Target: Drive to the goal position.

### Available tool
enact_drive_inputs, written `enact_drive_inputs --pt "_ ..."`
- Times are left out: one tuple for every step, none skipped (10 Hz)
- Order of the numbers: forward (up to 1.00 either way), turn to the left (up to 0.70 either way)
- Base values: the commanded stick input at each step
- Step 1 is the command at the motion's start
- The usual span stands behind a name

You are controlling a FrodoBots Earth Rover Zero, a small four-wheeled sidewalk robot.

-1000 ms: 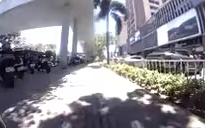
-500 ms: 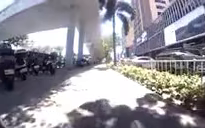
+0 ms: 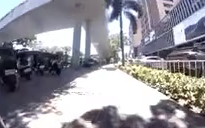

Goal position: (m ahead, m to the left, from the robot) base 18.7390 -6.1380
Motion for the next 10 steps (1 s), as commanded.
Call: enact_drive_inputs --pt "0.45 0.00" --pt "0.45 0.00" --pt "0.54 0.00" --pt "0.70 0.00" --pt "0.70 0.00" --pt "0.70 0.00" --pt "0.70 0.00" --pt "0.70 0.00" --pt "0.70 0.00" --pt "0.70 0.00"
